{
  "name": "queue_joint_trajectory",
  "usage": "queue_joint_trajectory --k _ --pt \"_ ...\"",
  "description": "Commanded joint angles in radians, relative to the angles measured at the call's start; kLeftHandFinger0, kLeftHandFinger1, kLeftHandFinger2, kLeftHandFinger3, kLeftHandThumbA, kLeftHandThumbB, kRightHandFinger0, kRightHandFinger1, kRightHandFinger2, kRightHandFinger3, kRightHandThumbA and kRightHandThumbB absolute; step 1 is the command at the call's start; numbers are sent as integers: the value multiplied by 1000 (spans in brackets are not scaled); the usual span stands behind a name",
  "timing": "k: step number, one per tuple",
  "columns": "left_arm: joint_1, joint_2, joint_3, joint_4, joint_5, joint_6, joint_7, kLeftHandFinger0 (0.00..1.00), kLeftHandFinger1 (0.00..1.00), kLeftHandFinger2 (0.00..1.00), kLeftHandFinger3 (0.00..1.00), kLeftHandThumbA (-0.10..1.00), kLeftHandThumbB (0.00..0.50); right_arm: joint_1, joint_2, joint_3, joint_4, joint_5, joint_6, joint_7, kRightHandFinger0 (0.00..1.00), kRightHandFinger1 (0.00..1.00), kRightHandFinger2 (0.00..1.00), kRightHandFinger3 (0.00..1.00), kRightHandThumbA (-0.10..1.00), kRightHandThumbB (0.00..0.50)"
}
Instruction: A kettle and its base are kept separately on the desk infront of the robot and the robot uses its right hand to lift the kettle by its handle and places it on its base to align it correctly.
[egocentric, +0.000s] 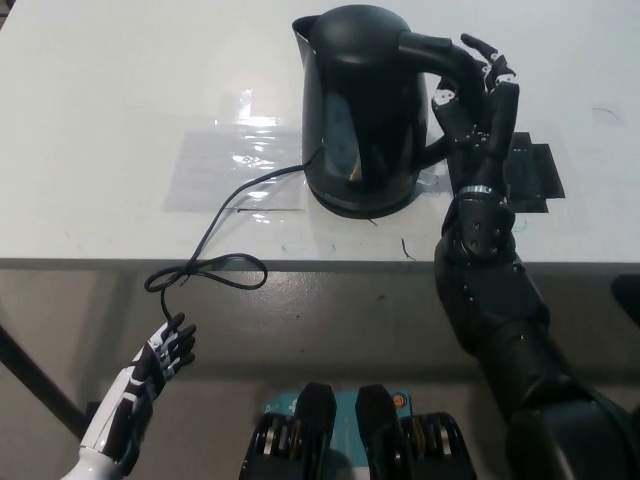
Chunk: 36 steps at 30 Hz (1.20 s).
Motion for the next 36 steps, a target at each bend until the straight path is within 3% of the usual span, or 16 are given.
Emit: queue_joint_trajectory --k 1,2,5,8,14,20,25,30,32,36 --pt "-16 18 10 -24 -15 -15 -10 1000 1000 1000 1000 1000 196 -17 -56 86 34 4 -6 275 1000 1000 1000 1000 777 498" --pt "-16 18 10 -24 -15 -15 -10 1000 1000 1000 1000 1000 196 -17 -56 86 34 4 -6 275 1000 1000 1000 1000 777 498" --pt "-18 20 11 -21 -16 -15 -11 1000 1000 1000 1000 1000 183 -6 -104 132 37 31 14 477 1000 1000 1000 1000 804 500" --pt "-19 20 11 -19 -16 -15 -12 1000 1000 1000 1000 1000 181 3 -112 137 15 43 30 503 1000 1000 1000 1000 805 500" --pt "-15 20 10 -17 -8 -18 -9 1000 1000 1000 1000 1000 191 43 -136 100 -99 166 101 629 1000 1000 1000 1000 912 500" --pt "-16 18 9 -15 -10 -23 -9 1000 1000 1000 1000 1000 175 61 -136 73 -189 239 145 666 1000 1000 1000 1000 887 500" --pt "-18 22 8 -14 -3 -24 -10 1000 1000 1000 1000 1000 164 79 -146 67 -289 278 156 687 1000 1000 1000 1000 967 500" --pt "-16 22 8 -18 -5 -22 -12 1000 1000 1000 1000 991 157 126 -158 31 -506 412 259 731 1000 1000 1000 1000 945 500" --pt "-18 22 7 -19 -1 -18 -10 1000 1000 1000 1000 990 160 136 -168 26 -566 422 281 720 1000 1000 1000 1000 1000 500" --pt "-17 21 8 -15 -2 -22 -9 1000 1000 1000 1000 975 146 154 -182 -3 -700 476 351 696 1000 1000 1000 1000 1000 500"
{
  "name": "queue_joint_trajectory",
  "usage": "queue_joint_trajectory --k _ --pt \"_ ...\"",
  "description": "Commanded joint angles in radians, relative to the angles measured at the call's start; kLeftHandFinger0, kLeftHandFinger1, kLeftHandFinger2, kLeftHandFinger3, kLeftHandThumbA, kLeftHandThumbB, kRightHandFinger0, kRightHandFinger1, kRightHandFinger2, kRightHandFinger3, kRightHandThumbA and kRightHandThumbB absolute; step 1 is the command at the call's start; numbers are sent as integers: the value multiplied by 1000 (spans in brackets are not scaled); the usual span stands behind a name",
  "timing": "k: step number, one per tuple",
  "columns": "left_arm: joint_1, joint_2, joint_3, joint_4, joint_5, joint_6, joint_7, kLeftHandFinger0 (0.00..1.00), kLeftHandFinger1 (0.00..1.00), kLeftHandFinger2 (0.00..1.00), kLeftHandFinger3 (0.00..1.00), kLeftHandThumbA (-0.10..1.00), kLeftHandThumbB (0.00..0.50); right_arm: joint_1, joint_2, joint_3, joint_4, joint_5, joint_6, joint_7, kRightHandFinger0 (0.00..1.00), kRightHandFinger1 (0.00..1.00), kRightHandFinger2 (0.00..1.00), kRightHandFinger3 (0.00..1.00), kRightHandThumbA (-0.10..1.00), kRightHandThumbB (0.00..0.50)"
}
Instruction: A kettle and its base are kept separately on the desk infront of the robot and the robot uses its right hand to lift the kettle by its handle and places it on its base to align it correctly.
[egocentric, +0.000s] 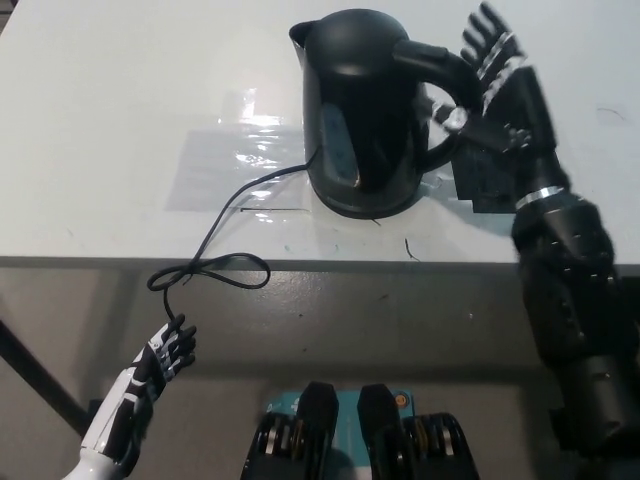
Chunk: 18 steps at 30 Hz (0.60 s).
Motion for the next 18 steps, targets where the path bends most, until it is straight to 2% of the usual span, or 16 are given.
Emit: queue_joint_trajectory --k 1,6,11,13,14,18 --pt "-15 20 9 -21 -4 -21 -7 1000 1000 1000 1000 973 146 -21 -37 -51 -242 213 159 99 1000 1000 1000 1000 1000 500" --pt "-10 19 8 -20 1 -27 -6 1000 1000 1000 1000 974 151 -5 -53 -60 -260 200 175 99 1000 1000 1000 1000 1000 500" --pt "-8 17 9 -18 5 -36 -2 1000 1000 1000 1000 980 145 29 -94 -50 -265 92 97 69 1000 1000 1000 1000 1000 500" --pt "-14 22 10 -14 7 -46 -5 1000 1000 1000 1000 986 135 75 -105 -57 -406 -10 70 -2 1000 1000 1000 1000 995 500" --pt "-18 22 10 -13 7 -47 -5 1000 1000 1000 1000 991 149 97 -109 -61 -487 -46 72 -19 1000 1000 1000 1000 977 500" --pt "-20 30 15 -17 12 -42 -2 1000 1000 1000 1000 1000 167 258 -116 -87 -921 -229 117 -50 1000 1000 1000 1000 1000 500"
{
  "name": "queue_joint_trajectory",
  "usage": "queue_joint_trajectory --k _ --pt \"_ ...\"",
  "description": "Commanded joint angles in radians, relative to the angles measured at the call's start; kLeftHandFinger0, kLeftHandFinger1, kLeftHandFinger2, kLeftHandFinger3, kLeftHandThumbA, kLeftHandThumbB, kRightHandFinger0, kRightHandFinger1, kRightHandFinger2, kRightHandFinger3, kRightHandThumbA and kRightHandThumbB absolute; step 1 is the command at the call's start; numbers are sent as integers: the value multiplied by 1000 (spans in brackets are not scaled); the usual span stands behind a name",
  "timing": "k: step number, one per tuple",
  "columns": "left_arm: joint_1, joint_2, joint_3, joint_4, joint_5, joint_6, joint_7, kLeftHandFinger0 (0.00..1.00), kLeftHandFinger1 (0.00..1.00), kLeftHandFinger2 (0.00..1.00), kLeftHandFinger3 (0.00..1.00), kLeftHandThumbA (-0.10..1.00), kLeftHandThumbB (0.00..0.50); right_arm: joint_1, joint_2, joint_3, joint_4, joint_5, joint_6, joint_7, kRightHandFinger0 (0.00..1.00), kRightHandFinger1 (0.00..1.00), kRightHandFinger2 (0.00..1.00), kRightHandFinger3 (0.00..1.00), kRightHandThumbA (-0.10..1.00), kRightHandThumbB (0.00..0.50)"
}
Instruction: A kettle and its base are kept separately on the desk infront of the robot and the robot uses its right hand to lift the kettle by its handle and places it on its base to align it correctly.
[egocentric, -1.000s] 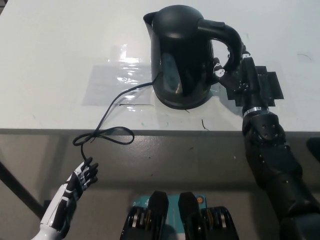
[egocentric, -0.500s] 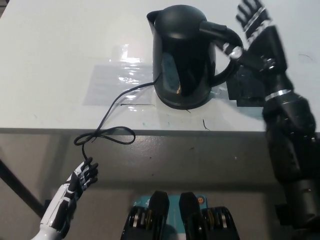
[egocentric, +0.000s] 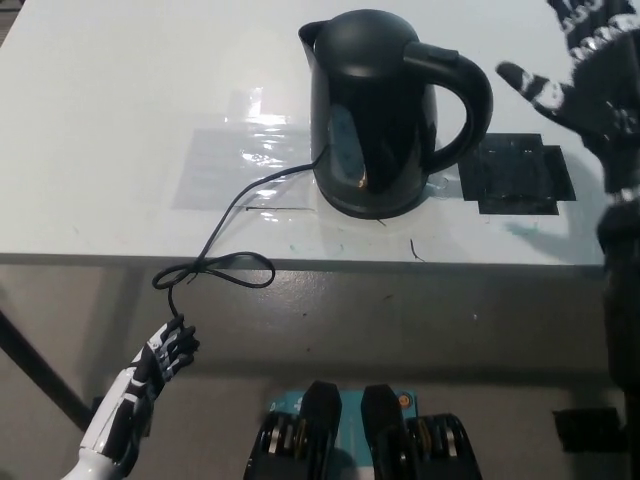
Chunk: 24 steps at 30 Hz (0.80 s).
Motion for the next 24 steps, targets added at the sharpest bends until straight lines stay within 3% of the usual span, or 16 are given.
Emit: queue_joint_trajectory --k 1,7,11,13,17,21,24 --pt "-23 27 17 -18 8 -30 1 1000 1000 1000 1000 1000 180 173 -39 -47 -589 -290 7 -63 1000 1000 1000 1000 1000 500" --pt "-15 29 18 -19 11 -39 1 1000 1000 1000 1000 1000 173 498 -61 -82 -699 -239 -138 8 1000 1000 1000 1000 1000 500" --pt "20 32 19 -40 16 -38 2 1000 1000 1000 1000 1000 165 733 -67 -72 -683 -201 -158 35 1000 1000 1000 1000 1000 500" --pt "27 34 20 -46 14 -35 1 1000 1000 1000 1000 1000 155 779 -72 -61 -663 -192 -165 42 1000 1000 1000 1000 1000 500" --pt "12 40 23 -24 43 -51 13 1000 1000 1000 1000 1000 191 844 -69 -20 -528 -209 -244 51 1000 1000 1000 1000 1000 481" --pt "3 41 25 -17 38 -61 10 1000 1000 1000 1000 1000 193 861 -67 9 -375 -229 -254 38 1000 1000 1000 1000 1000 500" --pt "1 35 33 -18 10 -57 6 1000 1000 1000 1000 1000 192 837 -67 20 -272 -260 -294 24 1000 1000 1000 1000 1000 473"
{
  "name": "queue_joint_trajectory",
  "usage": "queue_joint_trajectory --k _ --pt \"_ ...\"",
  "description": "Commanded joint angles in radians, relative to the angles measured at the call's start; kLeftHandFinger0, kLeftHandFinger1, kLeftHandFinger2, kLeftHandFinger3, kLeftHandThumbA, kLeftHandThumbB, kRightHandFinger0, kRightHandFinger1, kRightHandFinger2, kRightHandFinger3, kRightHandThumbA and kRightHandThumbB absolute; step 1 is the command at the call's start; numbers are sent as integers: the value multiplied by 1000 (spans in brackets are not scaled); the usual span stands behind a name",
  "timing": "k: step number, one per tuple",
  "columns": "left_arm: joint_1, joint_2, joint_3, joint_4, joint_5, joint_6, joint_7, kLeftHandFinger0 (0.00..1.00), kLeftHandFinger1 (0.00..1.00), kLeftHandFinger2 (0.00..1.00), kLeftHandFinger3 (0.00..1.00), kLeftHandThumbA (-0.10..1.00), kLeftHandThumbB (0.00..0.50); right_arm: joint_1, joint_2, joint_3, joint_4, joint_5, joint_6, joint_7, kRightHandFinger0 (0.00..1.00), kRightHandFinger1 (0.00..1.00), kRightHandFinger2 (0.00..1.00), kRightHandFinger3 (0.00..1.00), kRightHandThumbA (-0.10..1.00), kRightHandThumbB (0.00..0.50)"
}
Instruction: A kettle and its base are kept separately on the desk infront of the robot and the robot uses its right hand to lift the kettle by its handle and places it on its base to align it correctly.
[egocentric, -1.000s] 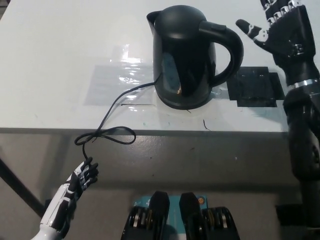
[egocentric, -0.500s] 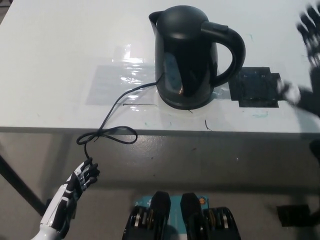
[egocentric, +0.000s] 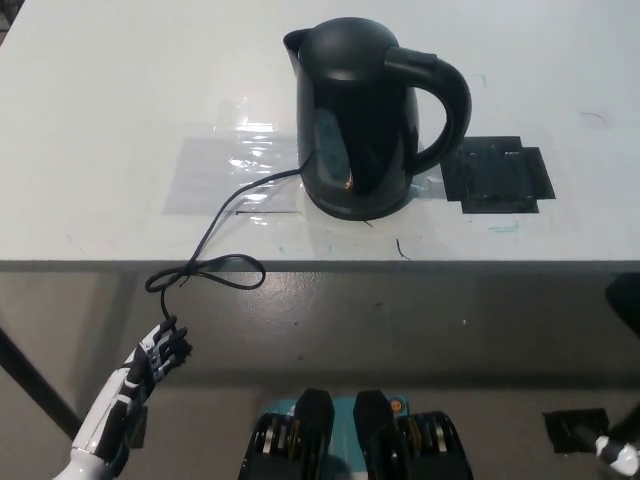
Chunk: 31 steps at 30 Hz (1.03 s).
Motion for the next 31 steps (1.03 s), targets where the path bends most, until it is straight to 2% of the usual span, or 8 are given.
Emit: queue_joint_trajectory --k 1,3,7,15,23,24,28,31 --pt "-10 16 25 -15 -12 -56 7 1000 1000 1000 1000 1000 191 -49 -15 23 113 -72 -132 5 1000 1000 1000 1000 1000 462" --pt "-10 13 32 -9 -14 -71 10 1000 1000 1000 1000 1000 184 -68 -17 33 158 -81 -135 3 1000 1000 1000 1000 1000 457" --pt "-14 8 44 5 -42 -81 -1 1000 1000 1000 1000 1000 194 -90 -16 48 195 -45 -99 13 1000 1000 1000 1000 1000 497" --pt "-14 8 49 28 -13 -93 7 1000 1000 1000 1000 1000 220 -105 -14 70 234 -42 -79 9 1000 1000 1000 1000 1000 500" --pt "-2 6 48 21 -27 -83 2 1000 1000 1000 1000 1000 198 -111 -8 83 237 -28 -70 11 1000 1000 1000 1000 1000 500" --pt "1 7 49 21 -30 -83 0 1000 1000 1000 1000 1000 181 -111 -7 85 238 -30 -72 10 1000 1000 1000 1000 1000 500" --pt "10 11 50 29 -27 -96 -1 1000 1000 1000 1000 1000 194 -99 -6 90 231 -30 -66 8 1000 1000 1000 1000 1000 496" --pt "14 8 50 21 -30 -80 0 1000 1000 1000 1000 1000 180 -98 -7 92 232 -29 -70 9 1000 1000 1000 1000 1000 485"
